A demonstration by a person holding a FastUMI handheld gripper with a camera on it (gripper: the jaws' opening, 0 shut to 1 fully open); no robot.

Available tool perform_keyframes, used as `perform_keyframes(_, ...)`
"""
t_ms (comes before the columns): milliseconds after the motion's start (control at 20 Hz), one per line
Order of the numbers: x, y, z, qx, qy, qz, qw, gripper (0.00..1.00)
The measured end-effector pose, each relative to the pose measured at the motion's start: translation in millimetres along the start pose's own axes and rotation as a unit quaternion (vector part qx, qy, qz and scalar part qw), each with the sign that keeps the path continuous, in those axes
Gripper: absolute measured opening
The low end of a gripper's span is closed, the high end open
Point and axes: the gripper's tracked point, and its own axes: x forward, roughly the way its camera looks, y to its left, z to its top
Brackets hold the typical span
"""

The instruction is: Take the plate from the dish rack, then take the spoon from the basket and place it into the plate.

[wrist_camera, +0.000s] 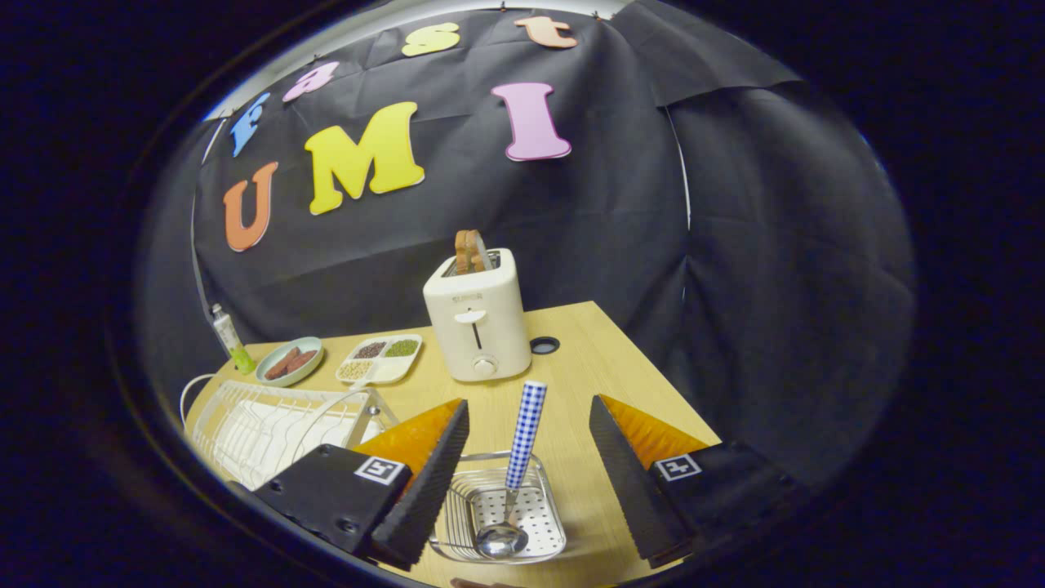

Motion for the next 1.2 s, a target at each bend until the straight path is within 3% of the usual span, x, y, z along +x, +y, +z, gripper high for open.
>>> perform_keyframes(350,12.4,13.2,-15.5,-0.004,0.039,0.029,0.999,0.49)
perform_keyframes(450,7.1,22.6,-14.2,0.001,0.031,0.05,0.998,0.2)
perform_keyframes(600,-2.1,17.2,-1.8,-0.018,0.001,0.023,1.0,0.15)
perform_keyframes(900,-52.8,36.6,51.6,-0.035,-0.106,0.034,0.993,0.15)
perform_keyframes(1200,-147.9,82.3,77.0,-0.065,-0.174,0.06,0.981,0.15)
